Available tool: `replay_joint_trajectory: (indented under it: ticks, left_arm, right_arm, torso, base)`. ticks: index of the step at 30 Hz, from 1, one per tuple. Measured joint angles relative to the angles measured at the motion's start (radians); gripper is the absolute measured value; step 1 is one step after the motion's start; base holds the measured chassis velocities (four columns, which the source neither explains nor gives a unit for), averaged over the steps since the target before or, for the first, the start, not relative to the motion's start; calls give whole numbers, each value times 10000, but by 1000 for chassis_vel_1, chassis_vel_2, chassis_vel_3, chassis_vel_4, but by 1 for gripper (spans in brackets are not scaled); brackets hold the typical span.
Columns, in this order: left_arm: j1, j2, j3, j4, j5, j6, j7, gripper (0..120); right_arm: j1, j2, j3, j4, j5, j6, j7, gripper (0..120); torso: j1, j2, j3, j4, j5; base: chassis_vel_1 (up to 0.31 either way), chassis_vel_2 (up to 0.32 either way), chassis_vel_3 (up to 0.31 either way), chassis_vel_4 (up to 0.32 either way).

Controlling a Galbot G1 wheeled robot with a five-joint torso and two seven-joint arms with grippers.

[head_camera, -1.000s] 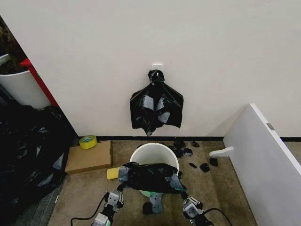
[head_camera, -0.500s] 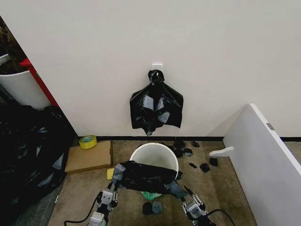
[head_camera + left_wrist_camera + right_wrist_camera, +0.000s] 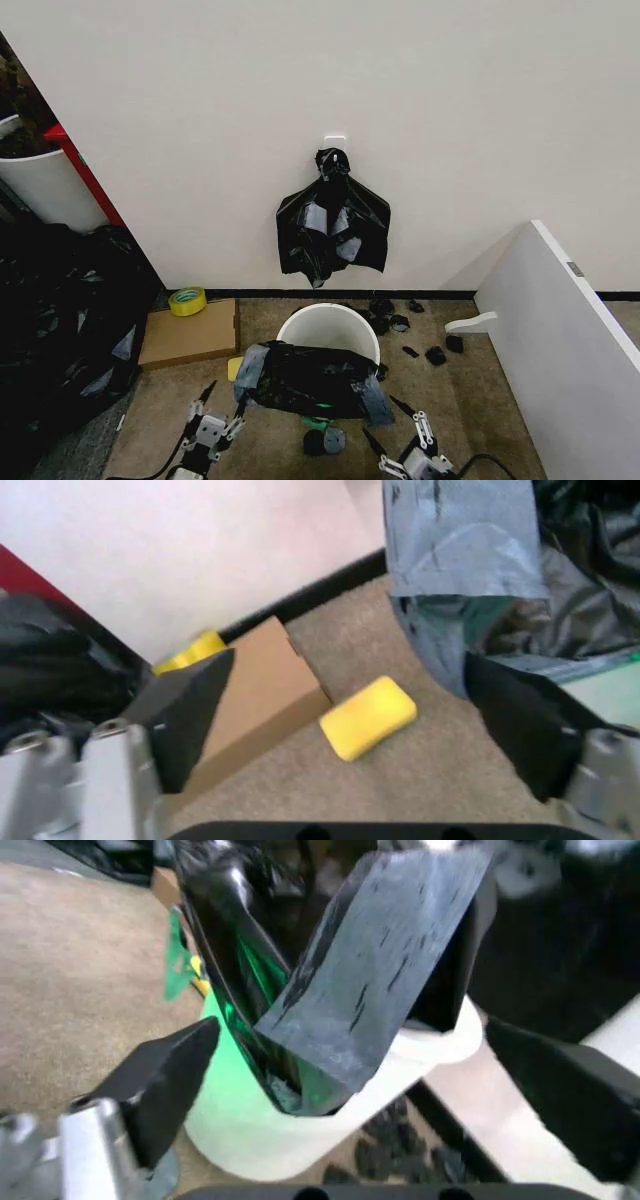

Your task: Place the garbage bag over the trash bin.

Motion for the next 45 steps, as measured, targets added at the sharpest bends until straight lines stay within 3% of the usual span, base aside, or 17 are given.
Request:
replay_joint_trajectory:
  ticks: [2,3,7,10,15,20,23,26,27,29,32,36,39,42,45]
  left_arm:
    - [75,3,-124,-116,294,-231,-74,98]
    - [75,3,-124,-116,294,-231,-74,98]
    - [35,-66,-374,-35,675,-1603,816,100]
    - [12,-97,-449,200,985,-2755,2135,100]
    - [-96,-79,-554,288,913,-3459,2847,100]
    - [-309,-221,-612,151,281,-4147,3418,100]
    - [-745,-633,-581,-78,-759,-4532,3834,100]
    - [-1052,-1041,-543,-412,-1374,-4574,4012,100]
    - [-1052,-1041,-543,-412,-1374,-4574,4012,100]
    - [-1256,-1523,-575,-683,-1574,-4598,4037,100]
    - [-1409,-2148,-652,-775,-1565,-4669,4014,100]
    - [-1538,-2717,-761,-799,-1486,-4540,3727,100]
    - [-1657,-3035,-903,-891,-1511,-4175,3342,100]
    - [-1877,-3211,-1299,-970,-1638,-3717,2868,100]
    - [-1964,-3324,-1690,-1092,-1753,-3378,2330,100]
  right_arm:
    - [11,15,517,-188,-153,1063,-623,100]
    - [11,15,517,-188,-153,1063,-623,100]
    - [173,111,1006,361,700,2340,-1994,100]
    - [378,142,1197,967,1768,2611,-2730,100]
    - [581,244,1304,1487,2693,2307,-2857,100]
    - [1127,366,1070,2083,4185,869,-2692,100]
    - [2271,316,589,2432,6004,-1977,-2222,100]
    - [3578,217,126,2125,7347,-4005,-2187,100]
    - [3578,217,126,2125,7347,-4005,-2187,100]
    - [4982,215,-527,1566,8099,-5552,-2074,100]
    - [6332,437,-1371,831,8298,-6874,-1736,100]
    - [7310,761,-2027,31,8319,-7549,-1741,100]
    - [8061,1092,-2449,-759,8105,-7893,-2508,100]
    - [8992,1572,-2786,-1833,7213,-7842,-4135,100]
    - [9435,1894,-2878,-2419,6601,-8080,-4643,98]
  torso:
    - [0,0,0,0,-1]
    - [0,0,0,0,-1]
    - [0,0,0,0,0]
    - [0,0,0,0,-4]
    - [0,0,0,1,-3]
    - [0,0,0,-1,0]
    - [1,-1,1,0,-1]
    - [0,-1,1,1,-1]
    - [0,-1,1,1,-1]
    - [2,-1,2,1,1]
    - [2,-1,2,3,0]
    - [3,-1,2,1,-1]
    - [2,-2,3,1,2]
    - [2,-2,2,0,-2]
    - [2,-2,2,1,-3]
  base:
    - [0,0,0,0]
    - [0,0,0,0]
    - [0,0,0,0]
    - [0,0,0,0]
    - [0,0,0,0]
    - [0,0,0,0]
    - [0,0,0,0]
    - [0,0,0,0]
    - [0,0,0,0]
    - [0,0,0,0]
    - [0,0,0,0]
    - [0,0,0,0]
    - [0,0,0,0]
    - [0,0,0,0]
    - [0,0,0,0]
